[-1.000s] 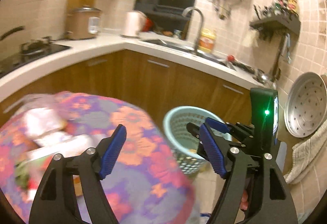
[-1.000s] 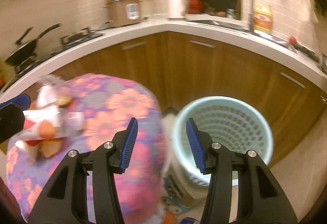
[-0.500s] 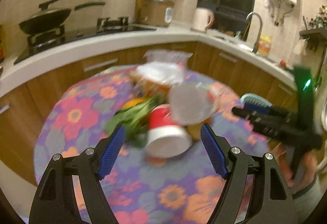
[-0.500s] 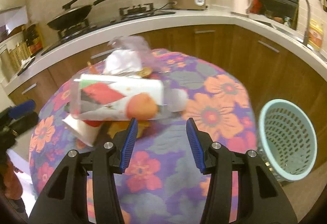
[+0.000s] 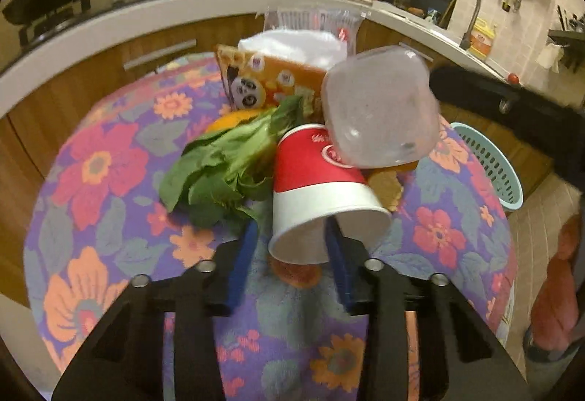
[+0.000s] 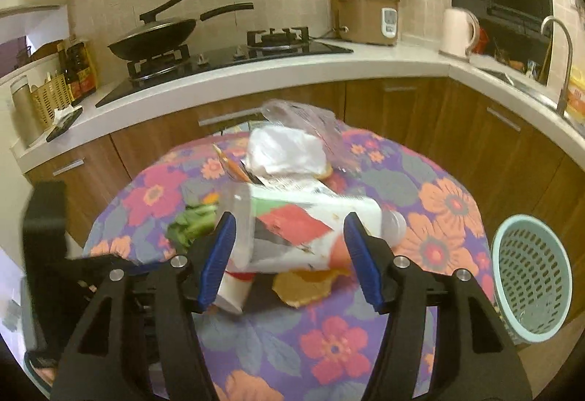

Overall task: Collect trash
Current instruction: 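Move both tools back over the table toward the cup and bottle, then grasp the red-white paper cup with the left tool while the right grasps the plastic bottle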

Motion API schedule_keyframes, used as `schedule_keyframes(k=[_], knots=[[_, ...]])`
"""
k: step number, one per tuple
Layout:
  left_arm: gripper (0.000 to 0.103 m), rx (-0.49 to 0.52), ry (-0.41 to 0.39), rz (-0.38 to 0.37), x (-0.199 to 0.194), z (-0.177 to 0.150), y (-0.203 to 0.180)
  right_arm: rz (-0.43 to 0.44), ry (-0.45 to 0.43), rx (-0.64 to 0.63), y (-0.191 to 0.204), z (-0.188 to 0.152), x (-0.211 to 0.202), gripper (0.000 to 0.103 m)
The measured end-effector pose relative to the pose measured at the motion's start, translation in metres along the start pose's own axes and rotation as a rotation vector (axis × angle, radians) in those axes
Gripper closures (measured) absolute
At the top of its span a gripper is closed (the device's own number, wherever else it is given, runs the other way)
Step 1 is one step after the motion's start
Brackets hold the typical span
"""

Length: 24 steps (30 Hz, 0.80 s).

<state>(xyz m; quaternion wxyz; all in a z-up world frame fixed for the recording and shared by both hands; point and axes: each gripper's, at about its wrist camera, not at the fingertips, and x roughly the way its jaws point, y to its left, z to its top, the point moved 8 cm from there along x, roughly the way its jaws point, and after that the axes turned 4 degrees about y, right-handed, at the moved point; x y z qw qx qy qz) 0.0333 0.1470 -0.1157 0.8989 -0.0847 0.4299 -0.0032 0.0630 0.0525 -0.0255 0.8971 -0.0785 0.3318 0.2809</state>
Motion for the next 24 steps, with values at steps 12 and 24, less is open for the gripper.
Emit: schedule_keyframes(k=[12,24], knots=[[0.098,-0.031,-0.008,-0.018,0.002,-0.001,0.007,-0.087,-0.032,-0.004,-0.005,-0.005,-0.005,0.045],[0.098,-0.013,-0.037,-0.057,-0.006,-0.002,-0.010,-0.194,-0.024,0.104,-0.079,-0.066,-0.057,0.045]])
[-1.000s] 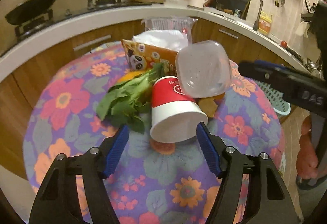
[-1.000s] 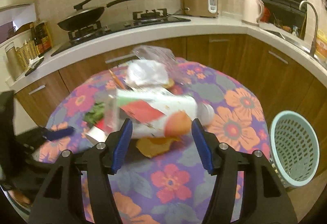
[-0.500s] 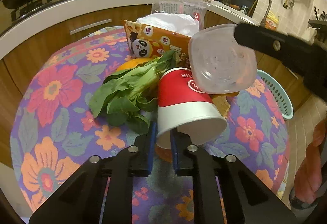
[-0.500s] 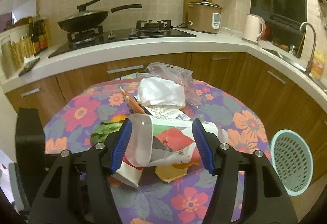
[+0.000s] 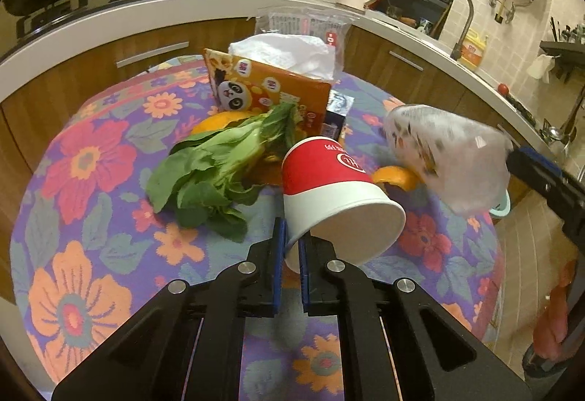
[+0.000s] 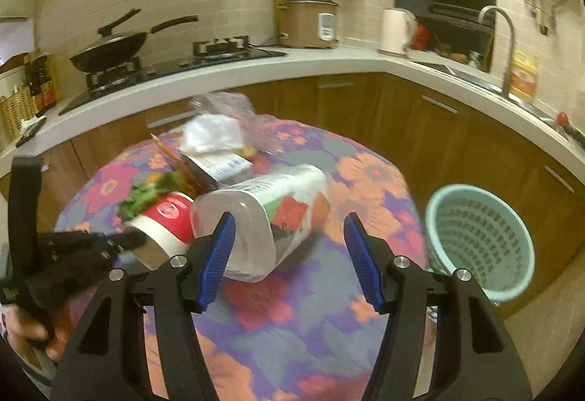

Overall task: Collect trash
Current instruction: 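Grasp the red-white paper cup with the left tool while the right grasps the plastic bottle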

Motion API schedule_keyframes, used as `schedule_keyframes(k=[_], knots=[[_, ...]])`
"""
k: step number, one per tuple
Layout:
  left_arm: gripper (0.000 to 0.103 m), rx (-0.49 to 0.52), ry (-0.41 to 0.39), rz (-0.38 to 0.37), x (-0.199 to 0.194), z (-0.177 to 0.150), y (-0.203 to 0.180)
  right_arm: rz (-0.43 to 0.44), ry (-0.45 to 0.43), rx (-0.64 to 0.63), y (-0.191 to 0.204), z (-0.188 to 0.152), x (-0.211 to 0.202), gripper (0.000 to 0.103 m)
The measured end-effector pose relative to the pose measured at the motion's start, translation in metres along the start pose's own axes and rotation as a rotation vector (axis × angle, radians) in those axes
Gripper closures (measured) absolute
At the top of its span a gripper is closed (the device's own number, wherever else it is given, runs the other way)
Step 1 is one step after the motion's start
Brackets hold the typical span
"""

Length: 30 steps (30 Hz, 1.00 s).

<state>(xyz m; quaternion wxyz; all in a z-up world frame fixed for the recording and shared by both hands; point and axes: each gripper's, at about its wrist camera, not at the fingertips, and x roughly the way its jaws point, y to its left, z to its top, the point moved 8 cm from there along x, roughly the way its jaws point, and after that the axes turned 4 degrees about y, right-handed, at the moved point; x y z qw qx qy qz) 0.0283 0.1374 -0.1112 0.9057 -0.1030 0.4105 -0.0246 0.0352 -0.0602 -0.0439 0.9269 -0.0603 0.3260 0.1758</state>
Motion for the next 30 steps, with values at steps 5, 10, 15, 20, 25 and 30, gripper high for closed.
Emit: schedule_keyframes(k=[5,10,15,20,25,30], knots=[[0.098,0.005,-0.001,-0.002,0.001,0.000,-0.007,0.018,0.045,0.013,-0.012,-0.020,-0.007,0.043],[0.098,0.008,0.001,-0.005,0.003,0.000,-0.009,0.040,0.042,-0.017,0.005,-0.020,-0.006,0.033],[0.098,0.003,0.003,-0.003,0.004,0.001,-0.010,-0.001,0.062,0.003,0.000,-0.014,0.022,0.032],[0.097,0.015,0.000,0.014,0.004,0.001,-0.013,-0.004,0.115,0.056,-0.019,-0.015,0.046,0.024],[0.076,0.018,-0.007,0.033,0.009,0.005,-0.015,-0.002,0.125,0.048,-0.017,-0.015,0.060,0.024],[0.079,0.036,-0.024,0.075,0.013,0.006,-0.020,-0.002,0.094,0.043,-0.019,-0.015,0.064,0.024]])
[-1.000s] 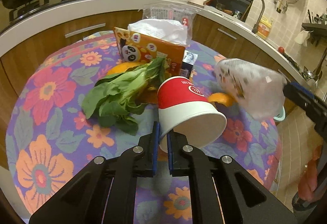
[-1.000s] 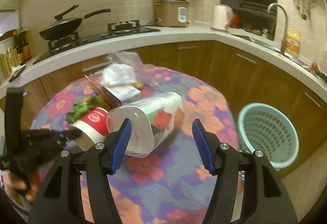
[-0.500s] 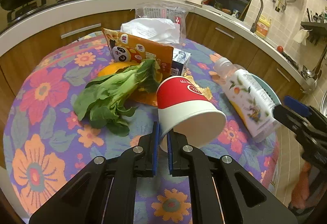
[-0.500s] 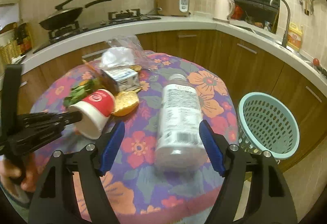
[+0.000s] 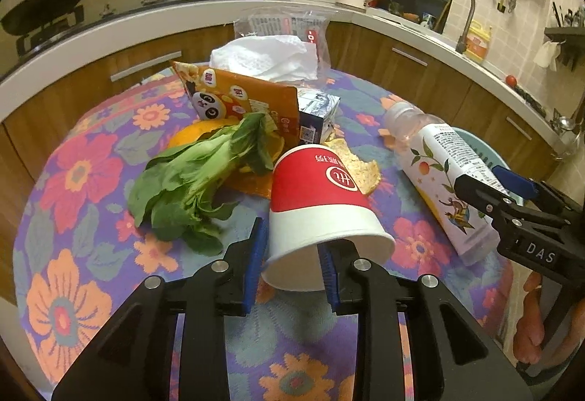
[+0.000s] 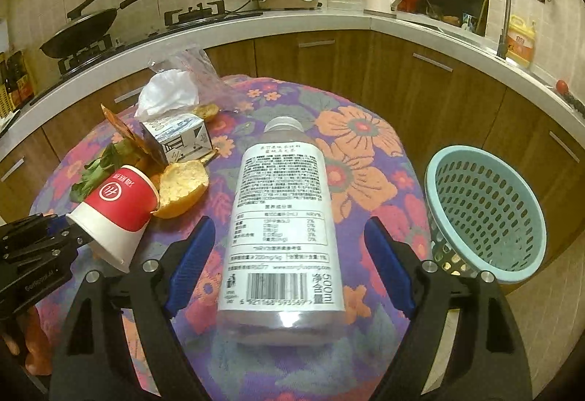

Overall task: Collect trash
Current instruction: 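Grasp the red-white paper cup with the left tool while the right grasps the plastic bottle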

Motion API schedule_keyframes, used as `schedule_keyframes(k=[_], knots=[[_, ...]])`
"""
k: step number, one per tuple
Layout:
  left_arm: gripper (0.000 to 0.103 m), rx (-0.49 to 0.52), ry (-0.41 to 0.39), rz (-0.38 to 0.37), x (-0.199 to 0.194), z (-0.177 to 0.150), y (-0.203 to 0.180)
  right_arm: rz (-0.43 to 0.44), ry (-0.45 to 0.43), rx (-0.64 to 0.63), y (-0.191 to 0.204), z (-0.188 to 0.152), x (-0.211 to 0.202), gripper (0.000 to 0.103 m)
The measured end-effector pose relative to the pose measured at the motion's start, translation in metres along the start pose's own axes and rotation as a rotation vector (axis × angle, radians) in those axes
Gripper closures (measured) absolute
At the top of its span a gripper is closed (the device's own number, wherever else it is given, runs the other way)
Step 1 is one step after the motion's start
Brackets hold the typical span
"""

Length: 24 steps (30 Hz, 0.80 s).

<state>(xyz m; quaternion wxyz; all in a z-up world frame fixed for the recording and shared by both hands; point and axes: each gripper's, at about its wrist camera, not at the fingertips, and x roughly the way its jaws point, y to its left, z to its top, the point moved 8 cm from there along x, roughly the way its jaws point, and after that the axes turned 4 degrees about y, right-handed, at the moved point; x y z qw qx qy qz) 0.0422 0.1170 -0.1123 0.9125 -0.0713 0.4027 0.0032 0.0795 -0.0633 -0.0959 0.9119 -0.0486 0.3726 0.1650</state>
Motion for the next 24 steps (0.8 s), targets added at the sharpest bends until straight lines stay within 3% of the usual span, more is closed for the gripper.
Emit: schedule_keyframes(k=[3,8,10,24], knots=[[0.094,-0.001,-0.013,0.012,0.001,-0.001,-0.001,0.001,-0.004,0.007,-0.003,-0.002,0.003,0.024],[0.102,-0.026,-0.020,0.006,0.001,-0.002,0.001,0.015,0.002,0.008,-0.003,-0.007,0.006,0.027],[0.102,-0.028,-0.033,0.001,-0.001,-0.002,0.001,0.029,0.002,0.002,-0.001,-0.007,0.005,0.044],[0.102,-0.014,-0.179,-0.036,-0.029,0.024,-0.032,0.002,-0.077,0.032,-0.023,0.003,-0.015,0.045]])
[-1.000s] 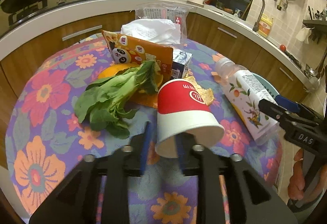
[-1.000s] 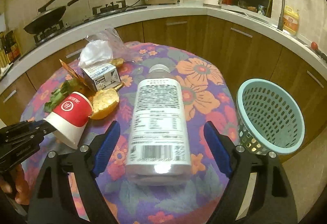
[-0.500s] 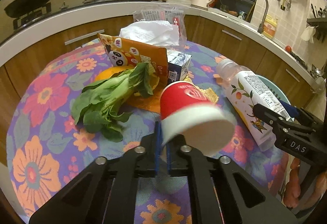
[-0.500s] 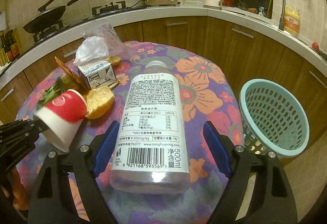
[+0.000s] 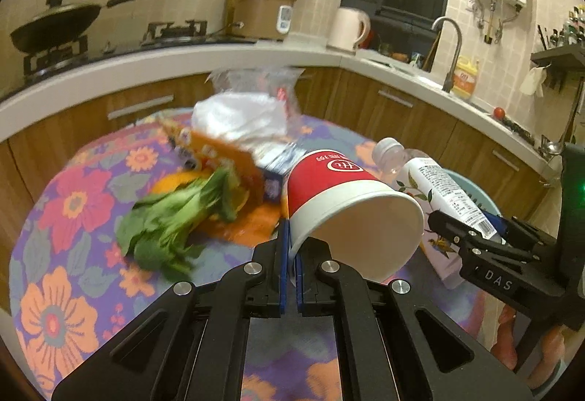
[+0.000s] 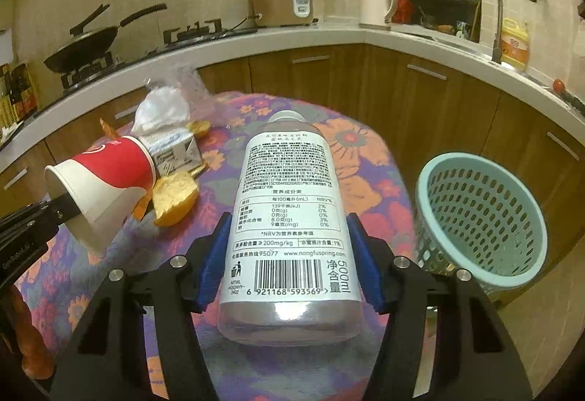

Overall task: Collect trash
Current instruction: 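Grasp the red-white paper cup with the left tool while the right grasps the plastic bottle, then carry the cup and bottle over the blue basket with both tools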

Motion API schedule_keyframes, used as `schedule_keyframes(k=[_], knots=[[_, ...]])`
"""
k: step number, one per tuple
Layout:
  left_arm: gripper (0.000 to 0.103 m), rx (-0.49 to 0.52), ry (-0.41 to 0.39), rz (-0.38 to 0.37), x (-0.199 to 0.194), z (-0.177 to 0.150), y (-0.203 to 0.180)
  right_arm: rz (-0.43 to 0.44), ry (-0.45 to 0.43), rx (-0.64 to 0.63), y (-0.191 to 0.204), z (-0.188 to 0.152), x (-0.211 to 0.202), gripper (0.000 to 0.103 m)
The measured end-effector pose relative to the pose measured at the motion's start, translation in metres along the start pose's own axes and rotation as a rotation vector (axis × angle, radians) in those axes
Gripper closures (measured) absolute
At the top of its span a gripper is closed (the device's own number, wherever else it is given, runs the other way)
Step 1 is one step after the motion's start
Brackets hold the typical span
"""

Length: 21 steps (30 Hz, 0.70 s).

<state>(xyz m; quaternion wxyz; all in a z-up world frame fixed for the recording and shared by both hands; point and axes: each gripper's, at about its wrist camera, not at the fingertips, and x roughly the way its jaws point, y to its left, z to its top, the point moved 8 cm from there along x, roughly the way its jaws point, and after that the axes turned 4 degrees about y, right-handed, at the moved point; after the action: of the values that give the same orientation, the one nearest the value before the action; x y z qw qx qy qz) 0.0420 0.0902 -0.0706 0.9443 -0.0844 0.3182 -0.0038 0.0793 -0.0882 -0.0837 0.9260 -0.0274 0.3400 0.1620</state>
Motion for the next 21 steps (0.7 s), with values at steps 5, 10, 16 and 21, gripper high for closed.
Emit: schedule_keyframes(k=[5,10,16,21], knots=[[0.102,0.033,-0.018,-0.008,-0.001,0.017,-0.030,-0.033,-0.028,0.008,-0.025,0.012,-0.011,0.045],[0.102,0.073,-0.050,-0.041,0.000,0.037,-0.077,-0.072,-0.072,0.038,-0.066,0.027,-0.023,0.045],[0.102,0.119,-0.045,-0.105,0.024,0.048,-0.145,-0.137,-0.086,0.084,-0.134,0.032,-0.026,0.045],[0.102,0.149,0.007,-0.153,0.056,0.045,-0.204,-0.185,-0.055,0.147,-0.198,0.025,-0.014,0.045]])
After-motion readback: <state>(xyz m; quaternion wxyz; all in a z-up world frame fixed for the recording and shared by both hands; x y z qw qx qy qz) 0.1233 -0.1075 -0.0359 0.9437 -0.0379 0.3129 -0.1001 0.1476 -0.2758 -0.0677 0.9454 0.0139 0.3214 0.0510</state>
